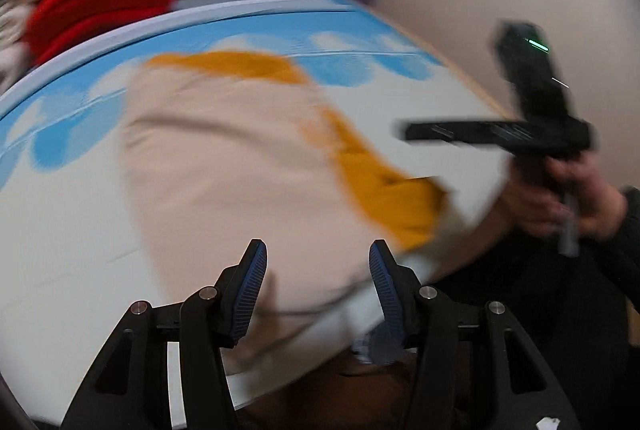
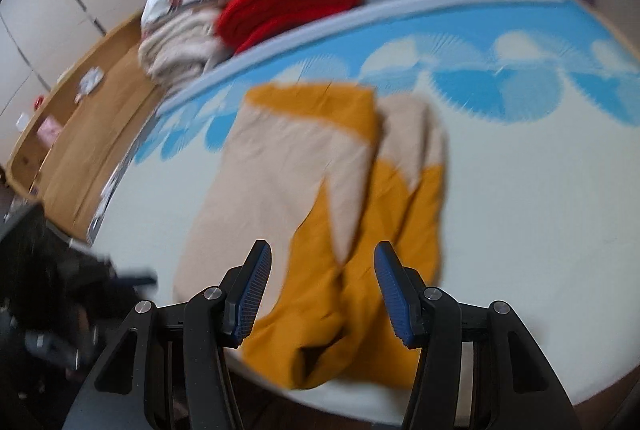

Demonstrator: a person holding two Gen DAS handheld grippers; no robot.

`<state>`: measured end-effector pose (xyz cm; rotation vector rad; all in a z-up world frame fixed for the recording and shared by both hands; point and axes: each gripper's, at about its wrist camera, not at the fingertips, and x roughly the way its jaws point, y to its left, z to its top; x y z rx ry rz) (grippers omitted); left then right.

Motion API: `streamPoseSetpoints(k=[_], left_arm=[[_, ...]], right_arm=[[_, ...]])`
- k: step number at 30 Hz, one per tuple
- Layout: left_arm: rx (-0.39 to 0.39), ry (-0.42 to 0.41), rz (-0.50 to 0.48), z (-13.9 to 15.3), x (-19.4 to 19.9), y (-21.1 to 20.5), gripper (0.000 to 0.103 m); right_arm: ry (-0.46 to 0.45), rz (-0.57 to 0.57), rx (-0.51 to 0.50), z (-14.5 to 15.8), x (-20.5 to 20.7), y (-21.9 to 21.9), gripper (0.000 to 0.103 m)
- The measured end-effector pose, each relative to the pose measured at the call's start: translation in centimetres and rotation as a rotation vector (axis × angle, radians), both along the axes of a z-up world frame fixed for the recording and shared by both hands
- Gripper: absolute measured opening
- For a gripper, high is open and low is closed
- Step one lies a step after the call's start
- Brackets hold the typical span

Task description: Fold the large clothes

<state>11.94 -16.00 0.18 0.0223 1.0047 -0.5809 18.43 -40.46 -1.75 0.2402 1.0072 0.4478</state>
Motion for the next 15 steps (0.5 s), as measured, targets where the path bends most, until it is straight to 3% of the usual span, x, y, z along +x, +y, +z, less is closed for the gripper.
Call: streamPoseSetpoints(k=[4,6,11,15], left_arm=[[0.052,0.073,0.168,-3.4,0.8,2.4,0.047],[0.139,0.083,0.222,-4.5,1.3,2.3,0.047],[0.167,0.088,0.218,-5.1,1.3,1.7,0.047],[0.179,0.090,0.213,-5.5,0.8,2.3,0.047]], right_arm=[[0.062,0.074,-0.090,-2.3,-1.0,2.7,0.055],[0.095,0.082,-0.124,-3.6,-1.6,3.5,0.055],[0.142,0.043,-0.222,-5.6,-2.4,4.4,0.054],[0.163,-0.013,-0.238,-6.3,-2.5,3.9,0.044]])
